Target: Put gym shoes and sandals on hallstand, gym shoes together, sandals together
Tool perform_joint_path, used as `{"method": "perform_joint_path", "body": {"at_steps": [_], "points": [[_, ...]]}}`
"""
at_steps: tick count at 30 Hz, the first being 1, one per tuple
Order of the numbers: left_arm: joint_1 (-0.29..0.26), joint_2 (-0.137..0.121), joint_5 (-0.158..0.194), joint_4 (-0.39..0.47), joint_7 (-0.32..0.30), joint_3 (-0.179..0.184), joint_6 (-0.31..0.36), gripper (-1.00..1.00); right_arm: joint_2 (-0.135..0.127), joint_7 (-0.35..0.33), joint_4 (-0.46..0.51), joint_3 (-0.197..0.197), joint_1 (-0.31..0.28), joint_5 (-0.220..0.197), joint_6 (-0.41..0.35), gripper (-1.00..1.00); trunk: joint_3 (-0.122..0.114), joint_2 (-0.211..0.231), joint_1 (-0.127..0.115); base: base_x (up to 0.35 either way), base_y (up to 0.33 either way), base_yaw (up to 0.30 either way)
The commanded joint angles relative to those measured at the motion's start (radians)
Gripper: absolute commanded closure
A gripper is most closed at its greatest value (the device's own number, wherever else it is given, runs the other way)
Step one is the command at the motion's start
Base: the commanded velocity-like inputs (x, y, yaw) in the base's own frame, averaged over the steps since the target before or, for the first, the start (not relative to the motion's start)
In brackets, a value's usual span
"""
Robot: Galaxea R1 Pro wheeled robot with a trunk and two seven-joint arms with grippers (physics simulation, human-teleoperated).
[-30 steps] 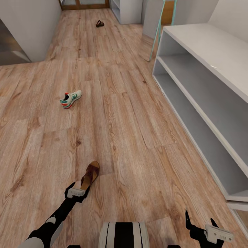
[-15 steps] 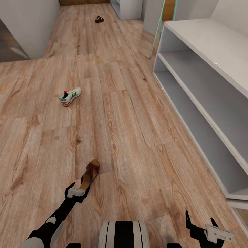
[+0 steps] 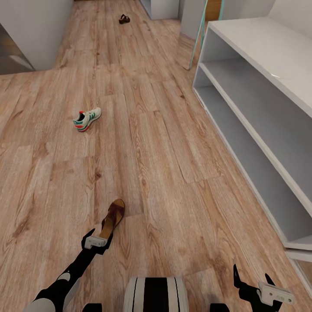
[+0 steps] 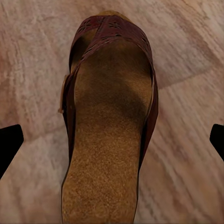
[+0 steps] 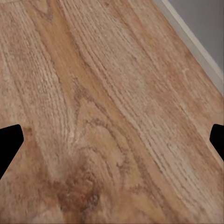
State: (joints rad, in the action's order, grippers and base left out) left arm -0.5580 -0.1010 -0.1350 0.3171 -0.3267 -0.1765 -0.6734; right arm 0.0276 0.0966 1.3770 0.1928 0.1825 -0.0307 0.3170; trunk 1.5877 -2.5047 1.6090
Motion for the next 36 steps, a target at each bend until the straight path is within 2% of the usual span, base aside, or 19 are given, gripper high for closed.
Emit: {"method": "perform_joint_path", "body": {"at_steps": [1, 36], "points": [[0.000, 0.000, 0.000, 0.000, 0.000, 0.000, 0.000, -1.00, 0.000, 0.000, 0.000, 0.000, 0.000, 0.000, 0.000, -1.00, 0.001, 0.000, 0.000, 0.000, 0.000, 0.000], [-0.033, 0.001, 0.000, 0.000, 0.000, 0.000, 0.000, -1.00, 0.001, 0.000, -0.001, -0.001, 0.000, 0.000, 0.001, -1.00, 0.009, 0.000, 0.000, 0.000, 0.000, 0.000]]}}
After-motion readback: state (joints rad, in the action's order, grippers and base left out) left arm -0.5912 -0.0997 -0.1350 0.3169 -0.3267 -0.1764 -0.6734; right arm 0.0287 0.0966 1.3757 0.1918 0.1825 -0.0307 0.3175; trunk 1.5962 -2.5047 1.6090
